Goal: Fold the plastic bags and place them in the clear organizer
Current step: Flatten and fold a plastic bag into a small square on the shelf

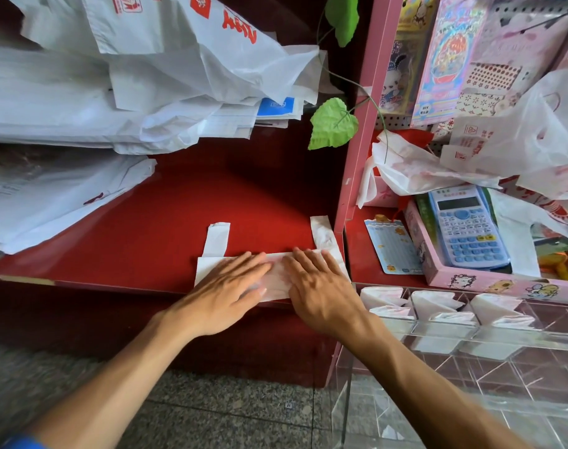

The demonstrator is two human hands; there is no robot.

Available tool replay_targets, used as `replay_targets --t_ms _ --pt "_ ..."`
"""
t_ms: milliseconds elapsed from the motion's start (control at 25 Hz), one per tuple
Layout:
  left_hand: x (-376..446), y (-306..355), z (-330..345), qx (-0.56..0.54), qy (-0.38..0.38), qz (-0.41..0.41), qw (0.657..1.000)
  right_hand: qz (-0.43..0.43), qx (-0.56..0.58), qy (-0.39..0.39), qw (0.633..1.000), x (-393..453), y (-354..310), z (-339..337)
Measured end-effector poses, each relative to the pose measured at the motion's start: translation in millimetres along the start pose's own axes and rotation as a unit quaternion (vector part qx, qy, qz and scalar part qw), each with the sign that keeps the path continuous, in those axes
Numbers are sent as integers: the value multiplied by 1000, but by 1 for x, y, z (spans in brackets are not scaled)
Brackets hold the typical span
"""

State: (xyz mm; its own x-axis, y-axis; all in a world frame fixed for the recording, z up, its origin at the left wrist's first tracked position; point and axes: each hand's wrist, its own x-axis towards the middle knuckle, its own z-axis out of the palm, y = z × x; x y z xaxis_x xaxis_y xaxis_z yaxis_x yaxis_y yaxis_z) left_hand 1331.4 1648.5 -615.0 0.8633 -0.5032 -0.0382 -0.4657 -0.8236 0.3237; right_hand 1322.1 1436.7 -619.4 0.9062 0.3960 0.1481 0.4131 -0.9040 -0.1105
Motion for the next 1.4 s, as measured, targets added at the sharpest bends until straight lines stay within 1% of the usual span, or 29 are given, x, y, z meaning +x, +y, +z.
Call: replay_targets --t_ms 80,120,240,360,480,560,640,720,800,880,920,1040,1080,1120,1200,1280,1360,1400 --pt "-5 -11 -4 27 -35 -9 999 33 0 -45 998 -2 -1 -4" --pt "-9 -19 -7 42 -39 -15 998 53 -4 -59 997 -3 0 -6" --pt "-21 -43 -13 55 -24 -17 998 97 -12 -83 992 -4 4 -9" --pt "-29 -55 -15 -11 19 -20 1000 100 -25 -135 985 -10 12 -19" --pt "-38 -62 -27 -127 49 -49 989 59 -41 -177 982 -21 18 -32" --pt "-43 -66 -35 -178 60 -74 979 31 -34 -161 986 -25 26 -35" --pt "-47 -67 -40 -196 73 -91 974 21 49 -110 992 -25 35 -38" --pt "-50 -65 -44 -216 102 -108 965 18 125 -66 990 -25 39 -43" --pt "-52 -59 -44 -250 133 -134 950 17 177 -26 984 -26 43 -46" --pt "-55 -55 -45 -291 166 -174 926 36 224 0 974 -28 46 -51" --pt "-55 -54 -45 -312 177 -192 914 62 254 2 965 -28 45 -55" --pt "-49 -55 -45 -354 197 -240 882 147 350 35 925 -23 48 -52" --pt "-48 -53 -45 -349 204 -251 879 177 372 46 910 -20 48 -49" --pt "-47 -53 -44 -341 209 -259 879 201 386 46 899 -18 47 -48" --pt "-46 -50 -44 -331 205 -254 885 236 389 34 890 -16 44 -46" --pt "-51 -49 -49 -325 156 -231 904 237 375 35 896 -14 45 -44" --pt "-56 -51 -50 -291 92 -197 932 228 379 19 897 -13 45 -43" --pt "-58 -50 -52 -276 73 -187 940 227 384 16 895 -13 46 -42"
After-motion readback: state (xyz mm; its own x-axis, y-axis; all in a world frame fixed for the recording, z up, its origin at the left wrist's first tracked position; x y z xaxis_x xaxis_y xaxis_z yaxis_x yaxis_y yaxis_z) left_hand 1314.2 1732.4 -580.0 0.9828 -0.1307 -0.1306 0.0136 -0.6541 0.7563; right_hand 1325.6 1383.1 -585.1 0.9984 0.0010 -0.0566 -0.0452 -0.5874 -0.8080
